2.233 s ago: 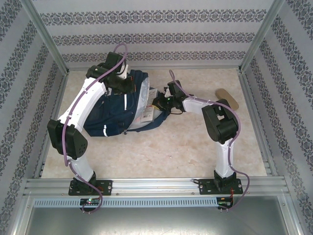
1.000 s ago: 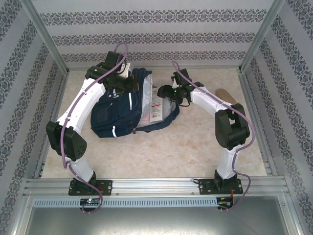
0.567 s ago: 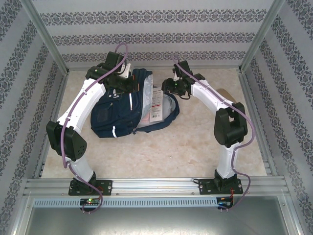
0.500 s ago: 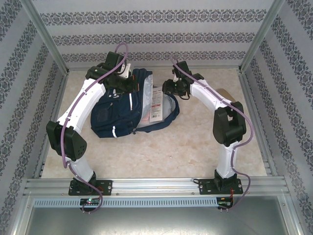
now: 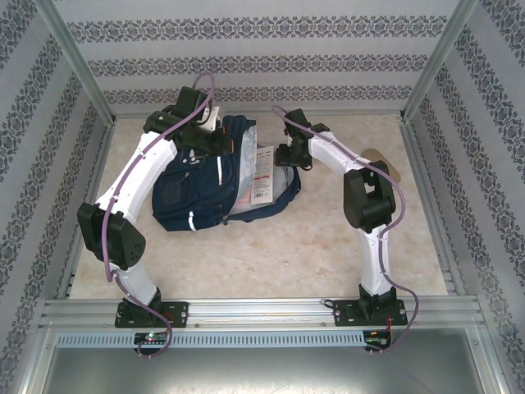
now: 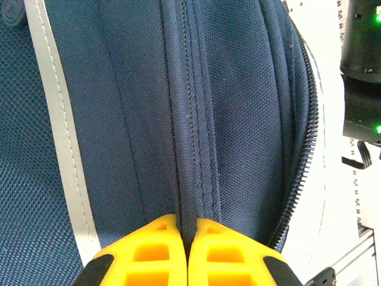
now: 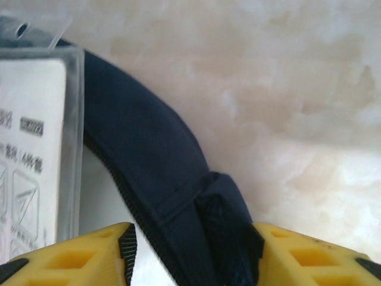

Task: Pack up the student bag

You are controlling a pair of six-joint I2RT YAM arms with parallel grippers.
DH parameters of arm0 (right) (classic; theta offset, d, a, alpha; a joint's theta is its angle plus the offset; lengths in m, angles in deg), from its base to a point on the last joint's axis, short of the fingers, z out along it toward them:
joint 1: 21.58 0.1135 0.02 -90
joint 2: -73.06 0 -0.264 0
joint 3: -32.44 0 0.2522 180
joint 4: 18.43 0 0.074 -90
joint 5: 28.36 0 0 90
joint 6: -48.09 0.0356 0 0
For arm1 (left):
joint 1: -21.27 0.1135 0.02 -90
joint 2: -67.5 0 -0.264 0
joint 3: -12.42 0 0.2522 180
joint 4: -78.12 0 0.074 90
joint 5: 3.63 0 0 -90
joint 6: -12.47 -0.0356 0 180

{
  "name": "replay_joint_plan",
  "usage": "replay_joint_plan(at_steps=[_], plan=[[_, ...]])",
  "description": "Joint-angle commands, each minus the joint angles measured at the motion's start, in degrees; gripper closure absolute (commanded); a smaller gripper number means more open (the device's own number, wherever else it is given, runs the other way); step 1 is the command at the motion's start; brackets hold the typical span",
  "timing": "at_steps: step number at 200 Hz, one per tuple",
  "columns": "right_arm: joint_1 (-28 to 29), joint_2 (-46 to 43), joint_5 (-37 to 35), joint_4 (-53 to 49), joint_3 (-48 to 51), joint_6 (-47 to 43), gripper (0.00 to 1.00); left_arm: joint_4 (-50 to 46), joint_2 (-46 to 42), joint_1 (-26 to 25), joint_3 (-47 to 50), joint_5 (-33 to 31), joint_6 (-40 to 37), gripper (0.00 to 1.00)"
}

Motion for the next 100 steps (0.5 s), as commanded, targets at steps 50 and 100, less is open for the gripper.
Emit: replay_joint_plan(at_steps=[50, 100], plan=[[-4.3, -1.3, -6.4, 4.9, 1.7, 6.1, 0.96, 1.7, -7.0, 0.5, 1.1, -2.9, -3.1, 1.0], [-8.9, -5.9, 8.7, 14.7, 8.5, 15.4, 0.98, 3.7, -8.9, 1.1, 5.8, -2.4, -2.5, 1.0]])
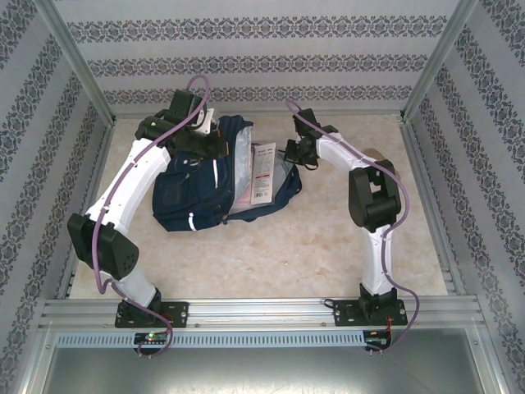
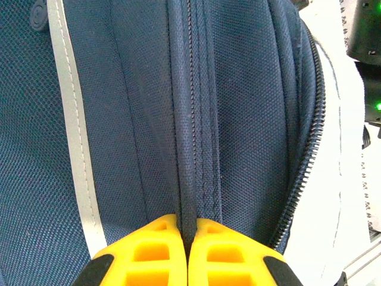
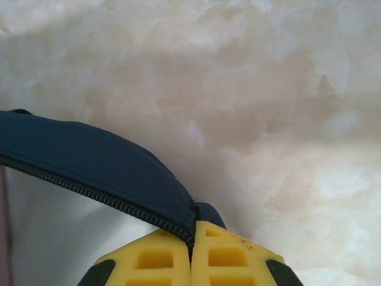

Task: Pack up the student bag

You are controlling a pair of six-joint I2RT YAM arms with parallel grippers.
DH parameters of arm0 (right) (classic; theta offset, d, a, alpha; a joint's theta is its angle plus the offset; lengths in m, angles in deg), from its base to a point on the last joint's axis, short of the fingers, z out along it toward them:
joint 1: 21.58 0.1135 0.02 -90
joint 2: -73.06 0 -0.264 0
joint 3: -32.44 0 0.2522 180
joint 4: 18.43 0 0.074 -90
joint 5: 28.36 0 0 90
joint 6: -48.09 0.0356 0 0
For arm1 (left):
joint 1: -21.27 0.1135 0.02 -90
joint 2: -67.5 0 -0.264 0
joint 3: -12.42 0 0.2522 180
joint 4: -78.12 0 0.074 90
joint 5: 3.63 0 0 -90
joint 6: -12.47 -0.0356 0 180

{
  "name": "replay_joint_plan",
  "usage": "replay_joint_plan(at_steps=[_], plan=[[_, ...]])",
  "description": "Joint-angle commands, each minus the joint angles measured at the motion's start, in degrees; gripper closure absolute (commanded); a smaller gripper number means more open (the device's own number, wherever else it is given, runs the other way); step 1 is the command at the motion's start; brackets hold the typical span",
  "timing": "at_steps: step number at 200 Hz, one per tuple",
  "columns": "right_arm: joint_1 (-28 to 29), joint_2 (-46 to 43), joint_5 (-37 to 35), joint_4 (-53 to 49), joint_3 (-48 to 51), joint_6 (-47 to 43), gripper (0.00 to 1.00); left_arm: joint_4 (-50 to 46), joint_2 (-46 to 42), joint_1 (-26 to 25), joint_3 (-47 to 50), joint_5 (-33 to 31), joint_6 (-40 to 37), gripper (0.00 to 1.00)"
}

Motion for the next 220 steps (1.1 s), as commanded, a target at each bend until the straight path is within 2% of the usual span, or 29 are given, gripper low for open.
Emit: replay_joint_plan(at_steps=[1, 43, 55, 64, 72, 79, 89, 92, 117, 143, 168, 181, 220], plan=[[-4.7, -3.9, 5.1, 7.8, 3.1, 6.2, 0.98, 3.1, -3.7, 1.0, 1.5, 0.4, -2.0, 1.0], [0.8, -1.3, 6.9, 3.2, -5.3, 0.5, 1.0, 6.3, -1.7, 0.8, 2.8, 6.0, -0.3, 1.0], [1.9, -0.3, 6.7, 2.3, -6.7, 0.6, 0.96, 6.7, -1.3, 0.6, 2.8, 6.5, 0.0, 1.0], [2.2, 0.5, 6.3, 1.2, -7.6, 1.1, 0.86, 6.8, -1.2, 0.6, 2.7, 6.4, 0.0, 1.0], [2.3, 0.8, 6.1, 0.6, -7.7, 1.5, 0.83, 6.5, -1.2, 0.6, 2.4, 6.0, -0.2, 1.0], [2.3, 0.5, 5.8, 0.8, -7.1, 1.6, 0.8, 6.3, -1.3, 0.6, 2.3, 5.5, -0.4, 1.0], [2.3, -0.4, 4.3, 0.7, -5.8, 1.6, 0.66, 5.8, -1.4, 0.6, 2.0, 4.9, -0.7, 1.0], [2.2, -0.7, 4.0, 0.6, -5.5, 1.5, 0.65, 5.6, -1.4, 0.6, 1.8, 4.8, -0.8, 1.0], [2.1, -5.0, 1.9, 1.4, -1.3, 0.9, 0.63, 5.4, -1.5, 1.0, 1.0, 4.0, -0.9, 1.0], [2.7, -9.0, 4.3, 3.3, 2.9, 1.2, 0.63, 6.1, -1.5, 1.4, 0.7, 4.5, -0.3, 1.0], [4.8, -11.9, 1.7, 3.2, 5.9, 2.1, 0.58, 6.1, -0.9, 1.3, 0.2, 5.0, 0.1, 1.0], [6.1, -14.0, 0.2, 5.3, 9.1, 2.7, 0.52, 6.2, -0.9, 1.4, 0.1, 5.0, 0.2, 1.0], [7.0, -12.8, 9.0, 11.5, 14.2, 8.3, 0.5, 8.4, -2.1, 3.4, 1.1, 8.2, 2.0, 1.0]])
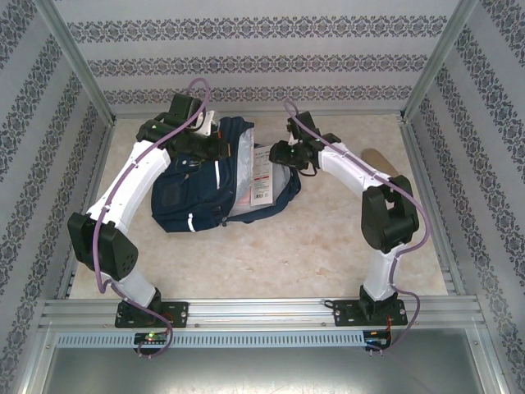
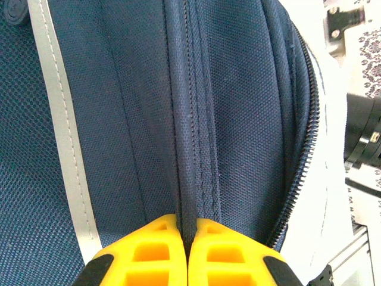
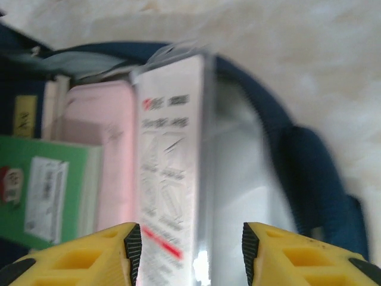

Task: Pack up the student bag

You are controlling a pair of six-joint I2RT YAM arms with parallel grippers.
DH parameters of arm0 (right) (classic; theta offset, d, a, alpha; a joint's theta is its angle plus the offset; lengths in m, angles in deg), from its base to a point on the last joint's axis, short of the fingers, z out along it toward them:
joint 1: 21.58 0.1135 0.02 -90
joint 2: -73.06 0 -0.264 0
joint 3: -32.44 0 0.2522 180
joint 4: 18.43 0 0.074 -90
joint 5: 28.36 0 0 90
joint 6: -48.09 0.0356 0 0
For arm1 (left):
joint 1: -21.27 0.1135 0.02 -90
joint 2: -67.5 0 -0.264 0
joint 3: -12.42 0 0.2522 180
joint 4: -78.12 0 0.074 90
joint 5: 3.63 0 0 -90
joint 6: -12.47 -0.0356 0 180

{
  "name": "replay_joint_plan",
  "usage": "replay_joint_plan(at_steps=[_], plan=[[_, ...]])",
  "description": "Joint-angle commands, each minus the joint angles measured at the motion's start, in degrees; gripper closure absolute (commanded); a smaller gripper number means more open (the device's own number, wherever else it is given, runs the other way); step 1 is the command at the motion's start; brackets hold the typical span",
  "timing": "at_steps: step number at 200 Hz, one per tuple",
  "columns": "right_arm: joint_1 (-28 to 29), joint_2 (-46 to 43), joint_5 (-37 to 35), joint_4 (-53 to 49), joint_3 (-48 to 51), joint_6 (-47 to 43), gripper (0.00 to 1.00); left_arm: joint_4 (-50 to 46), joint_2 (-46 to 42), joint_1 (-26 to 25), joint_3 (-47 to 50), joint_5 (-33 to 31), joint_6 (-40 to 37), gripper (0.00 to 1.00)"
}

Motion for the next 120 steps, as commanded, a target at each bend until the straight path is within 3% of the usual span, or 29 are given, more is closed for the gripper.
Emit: replay_joint_plan(at_steps=[1, 48, 68, 110, 120], plan=[[0.4, 1.3, 4.2, 4.3, 2.5, 3.9, 0.5, 4.8, -1.8, 2.5, -2.0, 4.1, 1.4, 1.0], [0.4, 5.6, 6.5, 6.1, 3.1, 6.3, 0.5, 4.6, -1.8, 4.3, -2.5, 6.8, 1.7, 1.0], [0.5, 6.7, 10.4, 10.3, 3.8, 8.1, 0.55, 4.5, -2.1, 4.8, -2.5, 7.1, 1.3, 1.0], [0.0, 6.4, 13.5, 16.1, 6.3, 11.4, 0.97, 3.8, -1.6, 5.6, -3.0, 8.4, 1.2, 1.0], [-0.3, 4.9, 13.2, 16.5, 7.1, 11.3, 1.0, 3.6, -1.6, 5.5, -3.1, 8.3, 1.0, 1.0]])
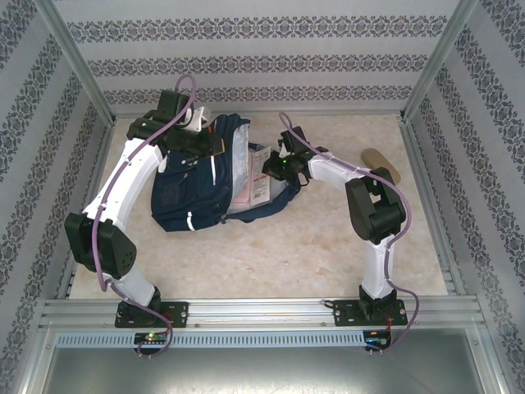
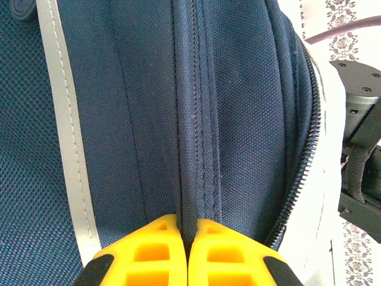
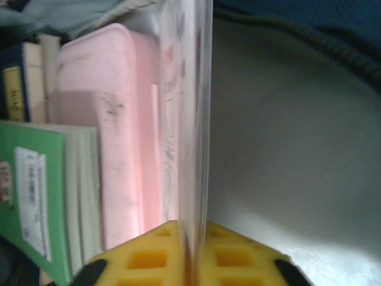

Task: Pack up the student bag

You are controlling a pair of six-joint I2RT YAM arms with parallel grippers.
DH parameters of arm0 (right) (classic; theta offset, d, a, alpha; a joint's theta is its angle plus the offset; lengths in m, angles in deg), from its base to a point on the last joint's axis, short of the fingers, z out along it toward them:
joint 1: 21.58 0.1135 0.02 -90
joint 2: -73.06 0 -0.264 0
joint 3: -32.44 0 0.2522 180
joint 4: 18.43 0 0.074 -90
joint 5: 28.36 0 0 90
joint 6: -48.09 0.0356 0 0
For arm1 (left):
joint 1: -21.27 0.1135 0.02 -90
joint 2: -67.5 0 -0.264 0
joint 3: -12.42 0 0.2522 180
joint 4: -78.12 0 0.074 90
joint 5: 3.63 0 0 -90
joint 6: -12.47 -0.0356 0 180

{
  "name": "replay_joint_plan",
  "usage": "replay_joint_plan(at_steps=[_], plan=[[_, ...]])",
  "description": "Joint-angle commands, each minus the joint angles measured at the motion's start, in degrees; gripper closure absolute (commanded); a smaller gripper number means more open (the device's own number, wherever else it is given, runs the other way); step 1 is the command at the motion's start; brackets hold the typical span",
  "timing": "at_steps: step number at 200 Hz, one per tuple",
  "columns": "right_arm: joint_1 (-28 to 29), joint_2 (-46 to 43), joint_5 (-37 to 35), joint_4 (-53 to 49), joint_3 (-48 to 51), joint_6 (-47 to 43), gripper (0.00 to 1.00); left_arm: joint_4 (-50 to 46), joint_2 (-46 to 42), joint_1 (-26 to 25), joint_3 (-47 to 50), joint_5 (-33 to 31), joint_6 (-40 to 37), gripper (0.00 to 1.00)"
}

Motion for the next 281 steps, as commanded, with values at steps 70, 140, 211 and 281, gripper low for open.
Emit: replay_joint_plan(at_steps=[70, 140, 211, 281], plan=[[-2.3, -9.1, 5.4, 4.9, 3.5, 2.5, 1.0, 2.9, -1.0, 1.4, -3.3, 2.2, -0.5, 1.0], [1.1, -3.3, 6.8, 10.6, 4.6, 8.9, 1.0, 3.2, -1.1, 1.4, -3.0, 2.5, -0.2, 1.0], [3.0, 2.9, 5.8, 19.8, 6.5, 18.5, 1.0, 6.6, -1.4, 1.3, -1.5, 5.6, 2.8, 1.0], [6.1, 9.6, 8.6, 26.6, 1.3, 24.5, 0.98, 7.7, -1.1, 0.9, -0.8, 6.8, 3.4, 1.0]])
